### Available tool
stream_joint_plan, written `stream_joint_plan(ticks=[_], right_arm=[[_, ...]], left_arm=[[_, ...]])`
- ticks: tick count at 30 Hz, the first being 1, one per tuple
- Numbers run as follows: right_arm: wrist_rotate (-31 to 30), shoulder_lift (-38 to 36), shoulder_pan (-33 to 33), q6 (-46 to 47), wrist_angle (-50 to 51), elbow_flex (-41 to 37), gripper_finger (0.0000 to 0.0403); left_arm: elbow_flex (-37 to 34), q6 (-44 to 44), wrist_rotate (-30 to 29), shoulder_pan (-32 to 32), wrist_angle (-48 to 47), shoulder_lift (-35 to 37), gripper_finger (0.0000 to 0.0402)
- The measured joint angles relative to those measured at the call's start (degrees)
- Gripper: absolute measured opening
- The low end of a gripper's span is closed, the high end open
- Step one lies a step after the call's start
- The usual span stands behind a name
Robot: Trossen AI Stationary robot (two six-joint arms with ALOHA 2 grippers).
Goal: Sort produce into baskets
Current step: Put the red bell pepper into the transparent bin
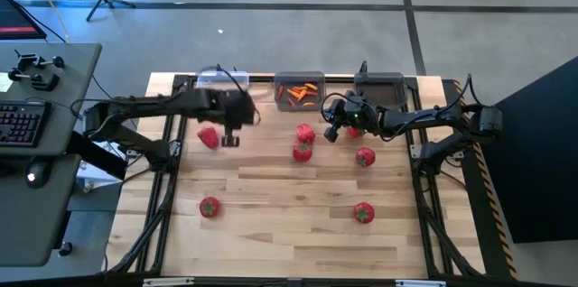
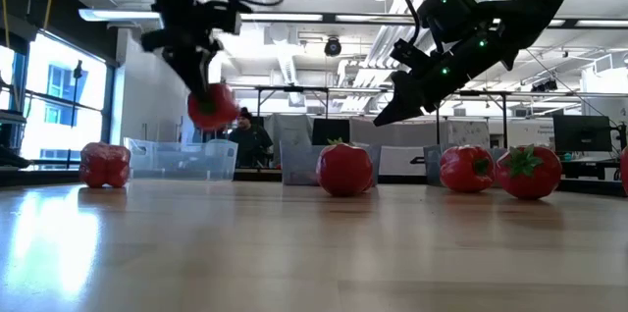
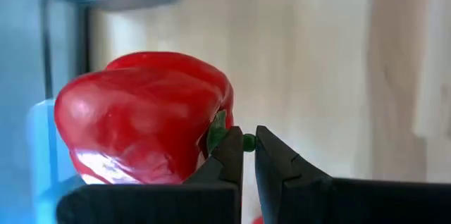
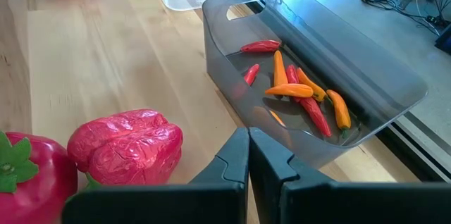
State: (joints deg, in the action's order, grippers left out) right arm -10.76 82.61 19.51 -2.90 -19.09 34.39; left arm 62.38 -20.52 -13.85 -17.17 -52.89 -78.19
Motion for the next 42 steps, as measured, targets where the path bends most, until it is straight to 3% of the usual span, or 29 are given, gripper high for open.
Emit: stream_joint_plan(ticks=[4,10,14,19,25,31,37,42], right_arm=[[0.00,0.00,0.00,-0.02,0.00,0.00,0.0000],[0.00,0.00,0.00,0.35,-0.01,0.00,0.0000],[0.00,0.00,0.00,0.37,-0.01,0.00,0.0000],[0.00,0.00,0.00,0.37,0.00,0.00,0.0000],[0.00,0.00,-0.04,0.05,0.00,0.00,0.0000],[0.02,0.00,-0.04,-0.10,0.00,0.00,0.0000],[0.02,0.00,-0.04,-0.11,0.00,0.00,0.0000],[0.01,0.00,-0.04,-0.11,0.02,0.00,0.0000]], left_arm=[[0.91,1.85,-0.05,-7.11,0.01,1.92,0.0000],[-2.62,-5.31,1.78,-16.10,6.08,0.75,0.0000],[-3.60,-10.57,4.91,-19.94,12.80,-1.21,0.0000],[-3.32,-10.59,11.26,-25.30,16.28,-3.67,0.0000],[-0.76,-1.69,26.70,-32.88,15.45,-3.02,0.0000],[-0.13,14.60,42.55,-42.09,20.01,-2.86,0.0000],[-4.64,30.22,52.36,-46.64,36.50,-2.86,0.0000],[-10.77,42.62,55.54,-47.36,54.08,-2.86,0.0000]])
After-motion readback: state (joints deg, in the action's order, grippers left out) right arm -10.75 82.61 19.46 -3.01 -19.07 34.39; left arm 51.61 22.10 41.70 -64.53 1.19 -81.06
